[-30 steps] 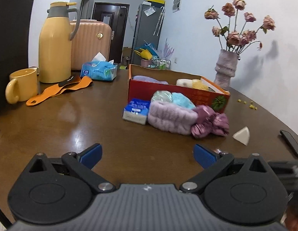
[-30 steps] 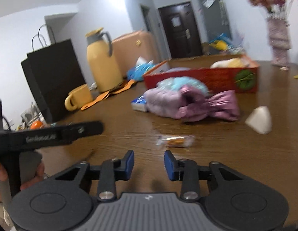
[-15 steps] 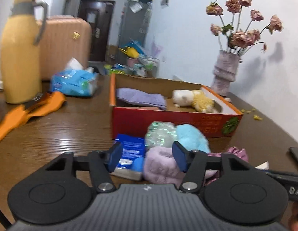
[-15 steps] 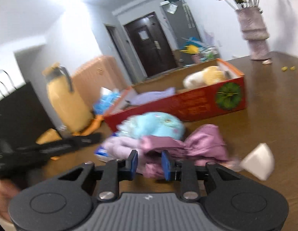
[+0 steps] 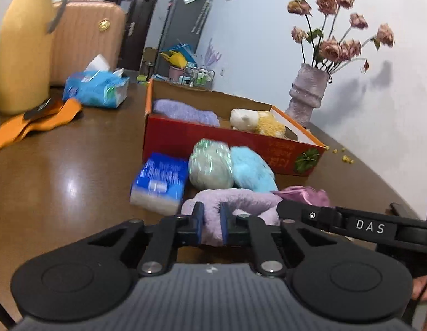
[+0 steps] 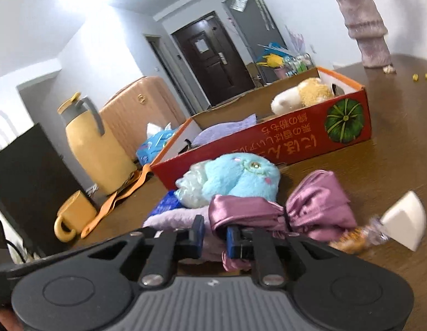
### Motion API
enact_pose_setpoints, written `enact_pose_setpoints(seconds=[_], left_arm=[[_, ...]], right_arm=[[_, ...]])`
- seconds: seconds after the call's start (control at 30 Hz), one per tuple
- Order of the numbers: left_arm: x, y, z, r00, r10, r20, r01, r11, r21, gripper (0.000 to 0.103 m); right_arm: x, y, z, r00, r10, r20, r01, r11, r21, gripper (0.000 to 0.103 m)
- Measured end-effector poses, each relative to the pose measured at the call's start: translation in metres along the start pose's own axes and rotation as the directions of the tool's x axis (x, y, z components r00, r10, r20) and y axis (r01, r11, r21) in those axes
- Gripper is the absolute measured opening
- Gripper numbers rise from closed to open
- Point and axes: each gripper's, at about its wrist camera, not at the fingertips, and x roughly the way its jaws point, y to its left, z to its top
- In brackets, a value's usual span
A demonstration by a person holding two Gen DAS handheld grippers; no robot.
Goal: Organize soft objects
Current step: 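Reach the right tool to the lilac fluffy towel and close on it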
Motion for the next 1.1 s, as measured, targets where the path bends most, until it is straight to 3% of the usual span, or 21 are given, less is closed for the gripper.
enact_pose_setpoints(seconds=[0.1, 0.17, 0.3, 0.4, 0.43, 0.47, 0.57, 0.7, 0.77, 0.83, 0.9, 0.97, 1.03, 1.1], left_arm=[[-0.028, 0.004, -0.025, 1.0, 0.015, 0.006, -0.015, 0.999, -0.034, 0.011], [-0.046, 0.003, -0.044, 1.0, 0.018, 0.013, -0.017, 1.0, -0.01, 0.01], [-0.071, 0.008, -0.071, 1.0, 0.006, -0.018, -0.006, 1.0, 0.003, 0.011], [-0.087, 0.015, -0.077, 1.0, -0.007, -0.011, 0.007, 1.0, -0.024, 0.039], [-0.092, 0.018, -0.075, 1.0, -0.026, 0.003, 0.026, 0.999, -0.042, 0.055], [-0.097, 0.021, -0.072, 0.999, -0.038, 0.027, 0.04, 0.997, -0.071, 0.06], [-0.091, 0.028, -0.056, 0.999, -0.022, 0.027, 0.026, 0.986, -0.166, 0.063], [-0.067, 0.028, -0.044, 0.998, 0.058, -0.007, -0.058, 0.978, -0.202, 0.06], [-0.057, 0.027, -0.043, 0.998, 0.056, -0.03, -0.06, 0.98, -0.19, 0.052], [-0.053, 0.031, -0.042, 0.998, 0.057, -0.03, -0.061, 0.979, -0.194, 0.048], [-0.052, 0.039, -0.041, 0.997, 0.069, -0.026, -0.073, 0.975, -0.21, 0.048], [-0.054, 0.044, -0.039, 0.999, 0.044, -0.024, -0.048, 0.973, -0.224, 0.048], [-0.054, 0.045, -0.037, 1.0, 0.018, -0.025, -0.023, 0.973, -0.228, 0.05], [-0.051, 0.046, -0.035, 0.999, 0.014, -0.039, -0.023, 0.972, -0.232, 0.05]], right_arm=[[-0.022, -0.003, -0.015, 1.0, -0.021, -0.018, 0.02, 0.999, -0.05, 0.031], [-0.048, -0.004, -0.029, 0.999, -0.045, -0.009, 0.044, 0.996, -0.078, 0.039], [-0.087, 0.003, -0.049, 1.0, -0.029, 0.004, 0.03, 0.991, -0.132, 0.039], [-0.107, 0.013, -0.06, 0.997, -0.06, 0.05, 0.068, 0.982, -0.175, 0.039], [-0.112, 0.015, -0.06, 0.997, -0.044, 0.067, 0.055, 0.984, -0.171, 0.039], [-0.116, 0.017, -0.059, 0.996, -0.017, 0.086, 0.03, 0.986, -0.162, 0.038], [-0.114, 0.028, -0.045, 0.992, 0.022, 0.128, 0.002, 0.983, -0.185, 0.037], [-0.087, 0.032, -0.023, 0.991, -0.087, 0.098, 0.105, 0.976, -0.193, 0.041], [-0.081, 0.035, -0.017, 0.984, -0.131, 0.123, 0.155, 0.965, -0.211, 0.041], [-0.082, 0.038, -0.011, 0.988, -0.056, 0.141, 0.089, 0.968, -0.235, 0.041], [-0.073, 0.041, -0.006, 0.995, 0.027, 0.094, -0.005, 0.973, -0.231, 0.041], [-0.047, 0.047, -0.005, 0.998, 0.048, -0.037, -0.056, 0.97, -0.239, 0.04], [-0.021, 0.046, -0.011, 0.993, 0.033, -0.11, -0.056, 0.977, -0.206, 0.039], [0.0, 0.04, -0.015, 0.986, 0.02, -0.168, -0.046, 0.987, -0.155, 0.031]])
